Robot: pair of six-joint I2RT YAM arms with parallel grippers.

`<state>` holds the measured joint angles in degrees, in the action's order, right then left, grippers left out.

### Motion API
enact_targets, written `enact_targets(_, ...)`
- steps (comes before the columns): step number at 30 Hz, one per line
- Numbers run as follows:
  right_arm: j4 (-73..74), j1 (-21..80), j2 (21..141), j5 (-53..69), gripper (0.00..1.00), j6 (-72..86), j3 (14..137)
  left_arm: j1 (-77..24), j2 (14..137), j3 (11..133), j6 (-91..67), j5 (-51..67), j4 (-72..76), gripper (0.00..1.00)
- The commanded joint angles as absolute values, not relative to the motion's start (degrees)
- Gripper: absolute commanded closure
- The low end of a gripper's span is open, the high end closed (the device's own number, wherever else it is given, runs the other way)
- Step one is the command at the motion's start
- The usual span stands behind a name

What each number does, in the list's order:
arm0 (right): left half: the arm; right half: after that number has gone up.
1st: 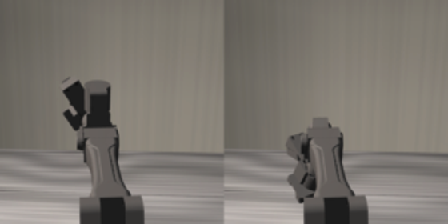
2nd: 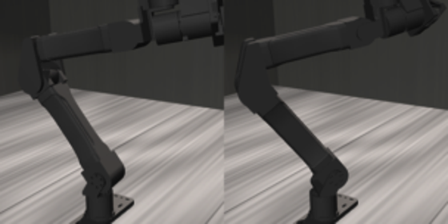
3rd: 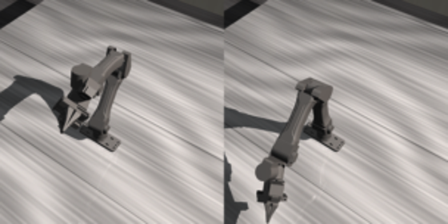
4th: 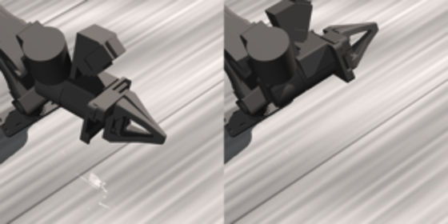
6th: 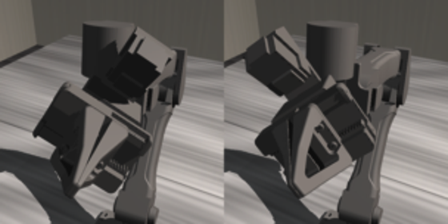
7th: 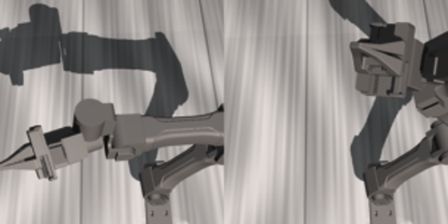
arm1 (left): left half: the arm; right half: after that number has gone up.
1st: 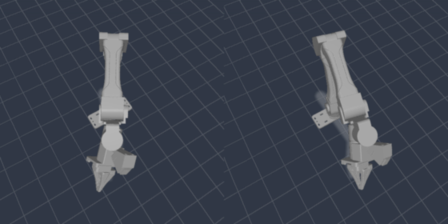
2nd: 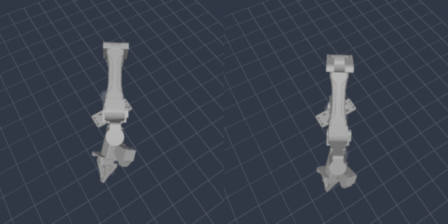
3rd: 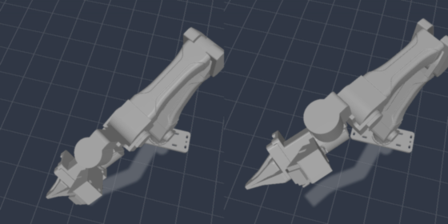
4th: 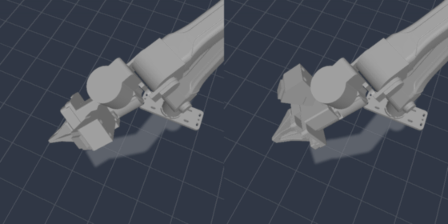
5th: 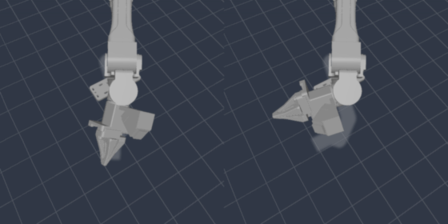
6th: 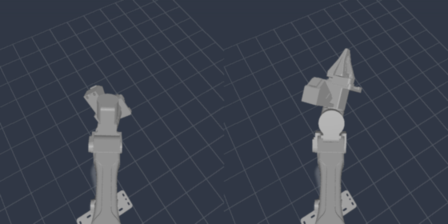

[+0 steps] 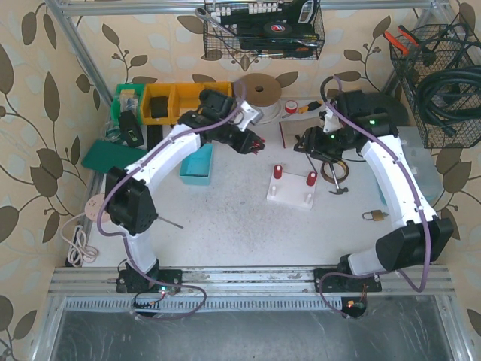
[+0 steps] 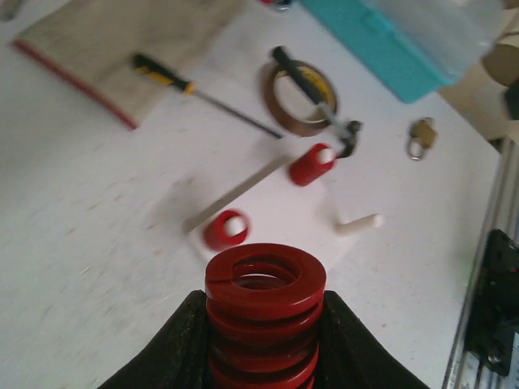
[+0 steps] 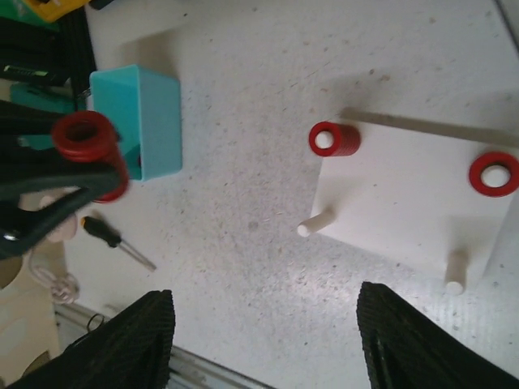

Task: Install the large spring

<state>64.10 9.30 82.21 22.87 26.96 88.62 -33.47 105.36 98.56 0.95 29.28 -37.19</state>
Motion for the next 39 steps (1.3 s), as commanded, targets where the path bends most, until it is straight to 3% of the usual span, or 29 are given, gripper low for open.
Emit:
enact_targets(1,64.6,9.1,82.6,30.2,0.38,25.5,90.6,-36.1,105.8,98.5,3.4,36.6,-27.3,1.0)
enact_targets(9,65.3,8.6,84.8,34.4,0.4,26.7,93.1,-39.7,107.7,97.9,10.2,42.5,-21.9,1.0)
enact_targets(15,64.1,7.7,85.2,37.9,0.44,28.1,92.8,-42.7,108.7,101.2,18.9,43.9,-27.3,1.0)
enact_targets(39,61.3,12.7,86.5,39.6,0.46,31.5,83.5,-45.3,105.5,99.0,20.6,45.2,-26.6,1.0)
